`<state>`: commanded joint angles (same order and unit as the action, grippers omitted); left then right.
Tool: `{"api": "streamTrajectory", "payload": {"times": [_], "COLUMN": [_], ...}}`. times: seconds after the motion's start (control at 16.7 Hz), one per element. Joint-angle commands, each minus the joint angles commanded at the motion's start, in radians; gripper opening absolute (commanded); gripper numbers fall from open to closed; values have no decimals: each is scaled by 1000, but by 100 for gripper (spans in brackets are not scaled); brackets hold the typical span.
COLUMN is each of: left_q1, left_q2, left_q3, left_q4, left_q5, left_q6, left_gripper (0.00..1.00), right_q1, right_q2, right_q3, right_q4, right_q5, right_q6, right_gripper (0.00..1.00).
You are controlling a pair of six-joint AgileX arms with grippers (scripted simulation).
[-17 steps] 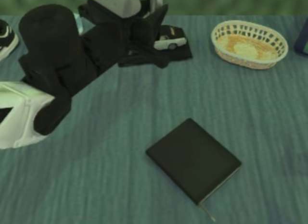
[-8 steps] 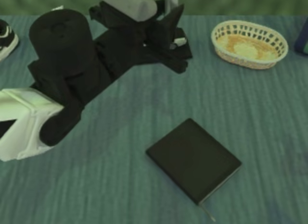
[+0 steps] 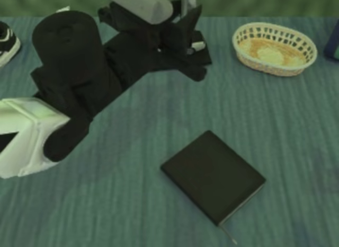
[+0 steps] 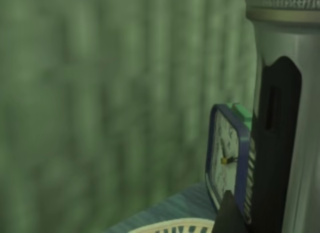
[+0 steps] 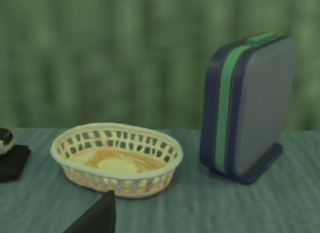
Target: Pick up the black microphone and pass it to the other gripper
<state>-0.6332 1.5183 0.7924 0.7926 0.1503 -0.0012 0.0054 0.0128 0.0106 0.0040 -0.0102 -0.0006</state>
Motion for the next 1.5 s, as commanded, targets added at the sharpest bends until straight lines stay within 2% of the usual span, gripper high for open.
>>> {"api": "streamTrajectory", "payload": {"times": [0.12, 0.24, 0.42, 0.78, 1.02, 1.14, 1.26, 1.5], "left_q1": [0, 0, 0, 0, 0, 0, 0, 0], "left_q2": [0, 0, 0, 0, 0, 0, 0, 0], "left_q3": [0, 0, 0, 0, 0, 0, 0, 0], "left_q4": [0, 0, 0, 0, 0, 0, 0, 0], "left_q5": [0, 0, 0, 0, 0, 0, 0, 0], "left_q6": [0, 0, 0, 0, 0, 0, 0, 0], "left_gripper": [0, 0, 0, 0, 0, 0, 0, 0], "right_q1": [20, 51, 107, 235, 304, 328, 341, 343], "right_q2": [54, 151, 368, 883, 1150, 1233, 1278, 1286], "right_q3": [43, 113, 258, 599, 778, 833, 862, 867], "right_q4": [16, 44, 106, 264, 344, 366, 376, 378], "right_q5": [-39, -100, -218, -478, -619, -667, -694, -698], "right_q6": [-2, -3, -2, 0, -3, -3, -3, -3], "right_gripper": [100, 100, 100, 100, 100, 100, 100, 100]}}
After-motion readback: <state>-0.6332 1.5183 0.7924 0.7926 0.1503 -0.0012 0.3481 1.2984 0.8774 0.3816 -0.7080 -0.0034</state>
